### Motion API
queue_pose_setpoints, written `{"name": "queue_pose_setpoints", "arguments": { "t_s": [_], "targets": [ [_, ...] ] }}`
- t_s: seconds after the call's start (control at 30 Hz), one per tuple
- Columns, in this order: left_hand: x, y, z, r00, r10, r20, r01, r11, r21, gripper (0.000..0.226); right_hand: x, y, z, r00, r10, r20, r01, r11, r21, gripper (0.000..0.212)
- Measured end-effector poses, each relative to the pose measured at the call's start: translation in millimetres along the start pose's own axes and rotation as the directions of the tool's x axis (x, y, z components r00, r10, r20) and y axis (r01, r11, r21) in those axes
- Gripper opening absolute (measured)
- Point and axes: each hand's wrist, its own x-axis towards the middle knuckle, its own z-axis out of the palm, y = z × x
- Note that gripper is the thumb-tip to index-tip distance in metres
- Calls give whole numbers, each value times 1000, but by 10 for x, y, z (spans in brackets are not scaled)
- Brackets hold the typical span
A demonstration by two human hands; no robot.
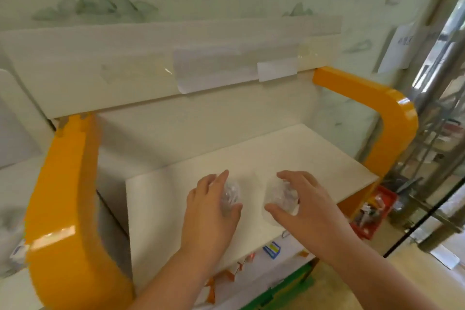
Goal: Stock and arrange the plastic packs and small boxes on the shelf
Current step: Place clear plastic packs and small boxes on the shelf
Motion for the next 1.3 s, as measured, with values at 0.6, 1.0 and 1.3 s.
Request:
{"name": "queue_pose_setpoints", "arguments": {
  "t_s": [0.6,1.0,1.3],
  "targets": [
    [1783,-276,856,954,-287,-82,296,946,131,72,1328,1015,163,945,-254,204,217,958,185,56],
    [894,-500,480,898,-403,-178,434,878,204,93,1534,717,532,854,-438,280,375,892,251,57],
    [-153,-478,-140,796,-573,-197,597,686,417,68,1844,-264,1505,725,-607,325,545,794,268,58]
  ]
}}
